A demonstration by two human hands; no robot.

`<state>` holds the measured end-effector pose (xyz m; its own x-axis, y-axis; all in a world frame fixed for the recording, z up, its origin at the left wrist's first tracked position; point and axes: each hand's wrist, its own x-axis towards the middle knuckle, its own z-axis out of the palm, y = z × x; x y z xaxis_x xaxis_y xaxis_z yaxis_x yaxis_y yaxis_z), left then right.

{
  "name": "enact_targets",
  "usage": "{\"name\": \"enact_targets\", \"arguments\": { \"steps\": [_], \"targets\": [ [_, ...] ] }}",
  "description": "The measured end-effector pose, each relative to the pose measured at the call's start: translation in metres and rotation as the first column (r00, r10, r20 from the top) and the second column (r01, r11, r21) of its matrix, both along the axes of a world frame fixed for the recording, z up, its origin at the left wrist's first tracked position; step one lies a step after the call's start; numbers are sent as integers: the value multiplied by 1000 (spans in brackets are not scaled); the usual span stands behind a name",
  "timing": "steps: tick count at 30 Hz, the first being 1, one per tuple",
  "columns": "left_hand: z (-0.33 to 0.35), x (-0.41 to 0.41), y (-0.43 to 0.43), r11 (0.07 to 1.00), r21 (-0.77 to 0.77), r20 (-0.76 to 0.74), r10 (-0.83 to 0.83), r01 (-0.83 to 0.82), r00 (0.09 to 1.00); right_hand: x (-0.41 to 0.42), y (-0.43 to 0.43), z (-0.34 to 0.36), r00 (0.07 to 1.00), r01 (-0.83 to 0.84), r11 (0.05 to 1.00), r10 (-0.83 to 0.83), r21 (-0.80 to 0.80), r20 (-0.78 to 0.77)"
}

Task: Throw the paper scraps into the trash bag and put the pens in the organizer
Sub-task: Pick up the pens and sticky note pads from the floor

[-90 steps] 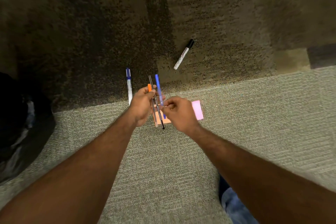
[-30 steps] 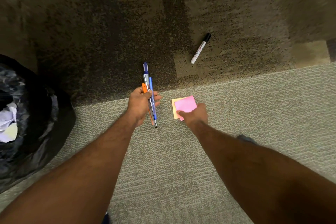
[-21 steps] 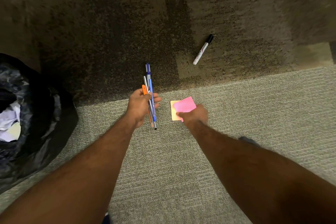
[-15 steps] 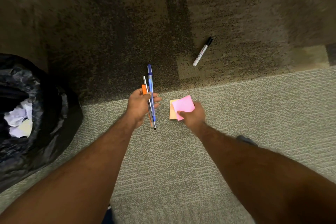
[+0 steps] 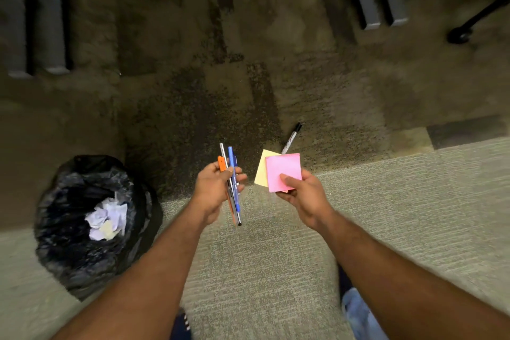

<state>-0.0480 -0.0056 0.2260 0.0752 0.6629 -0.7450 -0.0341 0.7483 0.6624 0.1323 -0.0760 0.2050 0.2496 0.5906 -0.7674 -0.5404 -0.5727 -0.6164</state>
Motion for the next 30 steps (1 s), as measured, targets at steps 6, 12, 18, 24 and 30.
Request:
{"name": "enact_targets", "arguments": {
  "steps": [6, 12, 18, 24, 30],
  "targets": [
    [103, -9, 25, 998, 54, 79, 16, -20, 997, -14, 27, 114, 1000, 6, 998, -8, 66, 29],
    [225, -30, 32, 993, 116, 122, -12, -2, 992, -42, 34, 230, 997, 76, 992, -78, 101, 10],
    [326, -60, 33, 984, 174, 106, -58, 39, 993, -69, 35, 344, 989, 136, 981, -144, 141, 46],
    [408, -88, 37, 970, 239, 125, -72, 41, 990, -72, 36, 429, 980, 112, 978, -138, 177, 142],
    [470, -89, 59, 958, 285, 117, -18, -16, 993, -54, 53, 487, 983, 43, 978, -78, 205, 168]
  ]
}}
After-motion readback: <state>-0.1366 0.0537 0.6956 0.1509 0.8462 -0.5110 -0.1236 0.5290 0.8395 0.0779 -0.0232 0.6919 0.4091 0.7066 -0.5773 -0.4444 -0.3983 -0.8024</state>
